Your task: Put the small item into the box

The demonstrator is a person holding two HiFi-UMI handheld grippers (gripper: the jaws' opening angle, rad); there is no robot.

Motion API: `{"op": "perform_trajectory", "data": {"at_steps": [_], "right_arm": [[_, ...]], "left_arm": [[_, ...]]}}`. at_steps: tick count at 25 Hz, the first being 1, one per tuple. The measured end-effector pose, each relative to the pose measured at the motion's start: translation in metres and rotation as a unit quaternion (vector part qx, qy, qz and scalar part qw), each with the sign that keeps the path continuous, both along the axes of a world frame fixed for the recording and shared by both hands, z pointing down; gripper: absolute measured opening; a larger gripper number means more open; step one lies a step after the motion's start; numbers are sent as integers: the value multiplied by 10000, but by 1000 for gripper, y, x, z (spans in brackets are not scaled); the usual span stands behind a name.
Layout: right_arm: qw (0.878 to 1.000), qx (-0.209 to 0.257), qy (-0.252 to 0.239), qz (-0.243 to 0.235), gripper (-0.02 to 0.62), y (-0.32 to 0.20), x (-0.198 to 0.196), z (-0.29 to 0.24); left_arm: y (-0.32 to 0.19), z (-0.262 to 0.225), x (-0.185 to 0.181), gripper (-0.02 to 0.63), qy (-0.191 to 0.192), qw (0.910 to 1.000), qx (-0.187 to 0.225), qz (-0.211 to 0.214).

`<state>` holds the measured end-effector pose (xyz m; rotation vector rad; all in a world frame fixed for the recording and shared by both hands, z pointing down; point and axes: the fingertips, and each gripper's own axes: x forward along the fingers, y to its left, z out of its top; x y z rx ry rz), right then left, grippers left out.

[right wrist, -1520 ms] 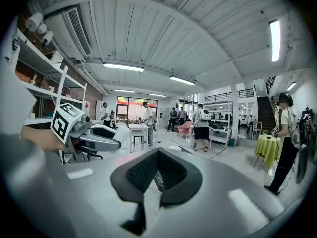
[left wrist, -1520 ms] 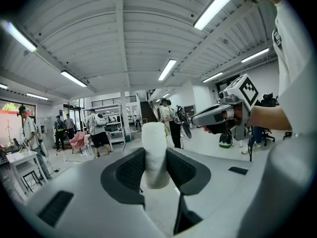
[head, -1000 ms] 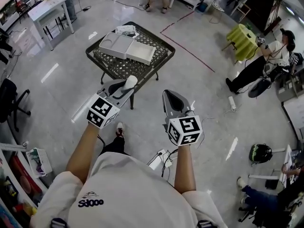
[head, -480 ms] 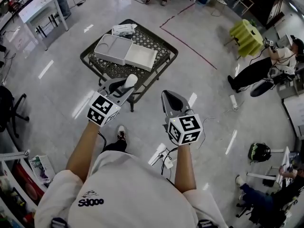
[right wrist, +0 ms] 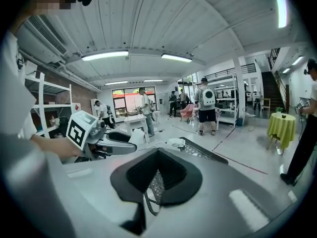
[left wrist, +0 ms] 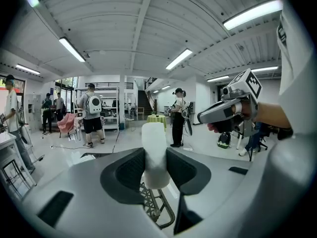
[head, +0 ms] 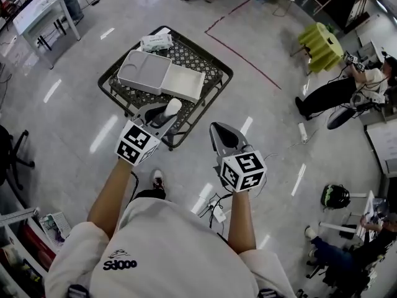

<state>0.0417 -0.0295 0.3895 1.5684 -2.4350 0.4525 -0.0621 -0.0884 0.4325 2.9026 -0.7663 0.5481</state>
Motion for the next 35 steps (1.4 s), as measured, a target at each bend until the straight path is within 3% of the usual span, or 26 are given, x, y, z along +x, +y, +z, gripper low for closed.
{"op": "perform_trajectory", "data": {"at_steps": [10,16,22,35], "right_arm": [[9955,-286,148,895,9,-49,21,17],[9937,-407,159,1033,10,-49,29,24],[9856,-772,169,1496,11,-63,47,42],[9912,-857,-65,1003,11,-128,79,59]], "left_arm": [[-51,11,-5,132,36,9997,-140,171],[-62,4,0,132,208,9995,-90,220],[-71,14,2,132,131,9995,-185,202],[-123,51,42,132,-221,9982,-557,-84]]}}
